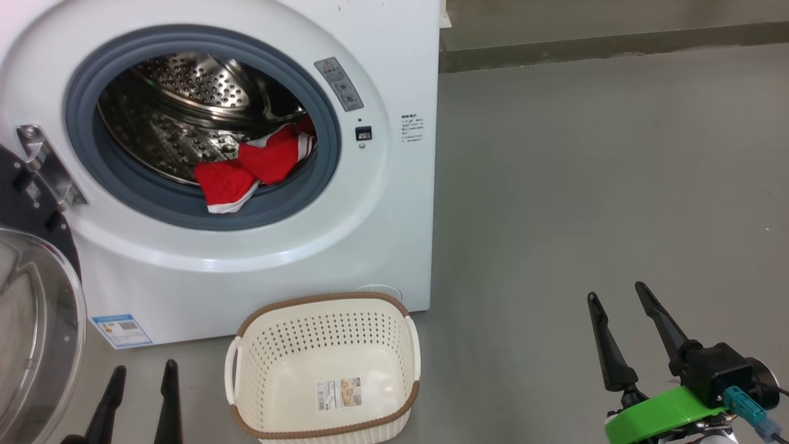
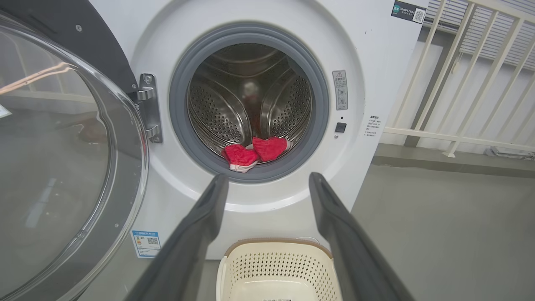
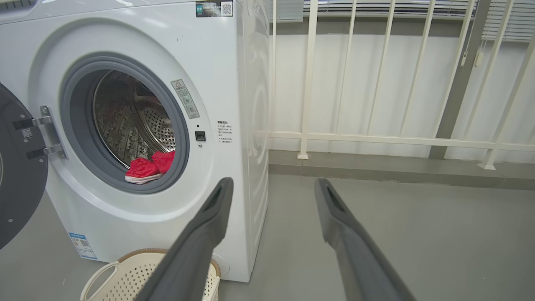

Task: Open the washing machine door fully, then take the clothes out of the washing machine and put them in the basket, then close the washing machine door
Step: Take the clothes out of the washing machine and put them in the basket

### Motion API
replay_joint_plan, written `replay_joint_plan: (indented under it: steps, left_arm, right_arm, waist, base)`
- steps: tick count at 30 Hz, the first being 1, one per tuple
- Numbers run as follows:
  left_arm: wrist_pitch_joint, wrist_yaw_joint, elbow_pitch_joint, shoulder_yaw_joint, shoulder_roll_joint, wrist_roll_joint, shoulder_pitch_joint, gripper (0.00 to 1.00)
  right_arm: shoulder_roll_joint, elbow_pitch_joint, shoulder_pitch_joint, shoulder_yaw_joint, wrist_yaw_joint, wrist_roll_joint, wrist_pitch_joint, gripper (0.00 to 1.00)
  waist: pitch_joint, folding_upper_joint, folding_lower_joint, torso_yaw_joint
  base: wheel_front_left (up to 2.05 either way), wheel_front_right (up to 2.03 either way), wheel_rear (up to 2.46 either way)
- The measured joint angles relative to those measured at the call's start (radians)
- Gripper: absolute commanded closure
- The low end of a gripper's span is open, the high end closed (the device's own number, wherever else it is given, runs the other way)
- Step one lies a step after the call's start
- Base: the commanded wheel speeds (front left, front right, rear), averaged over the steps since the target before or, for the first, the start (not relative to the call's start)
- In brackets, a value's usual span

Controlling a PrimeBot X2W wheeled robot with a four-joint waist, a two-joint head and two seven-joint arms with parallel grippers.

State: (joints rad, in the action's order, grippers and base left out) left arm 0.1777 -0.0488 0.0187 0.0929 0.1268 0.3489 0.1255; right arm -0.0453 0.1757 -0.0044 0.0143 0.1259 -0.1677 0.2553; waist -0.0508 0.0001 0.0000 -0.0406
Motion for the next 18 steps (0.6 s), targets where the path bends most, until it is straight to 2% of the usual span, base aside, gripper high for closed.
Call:
replay_joint_plan:
  steps: [8, 11, 18]
  left_arm:
    - [0.005, 0.013, -0.001, 0.0, 0.006, 0.0, 0.0, 0.0]
    - [0.025, 0.004, -0.012, -0.002, 0.006, 0.001, 0.0, 0.0]
    - [0.035, -0.005, -0.013, -0.012, 0.006, 0.005, 0.0, 0.0]
  right_arm:
    - [0.0, 0.005, 0.0, -0.001, 0.0, 0.0, 0.0, 0.0]
    - [0.001, 0.007, 0.0, -0.003, 0.0, 0.0, 0.0, 0.0]
    - [0.001, 0.012, 0.0, -0.007, 0.0, 0.0, 0.0, 0.0]
  waist:
    - [-0.004, 0.0, 0.0, 0.008]
    - [-0.007, 0.0, 0.0, 0.009]
    - [-0.012, 0.0, 0.0, 0.009]
  base:
    - [1.84, -1.84, 0.0]
    - [1.8, -1.75, -0.05]
    - [1.09, -1.09, 0.0]
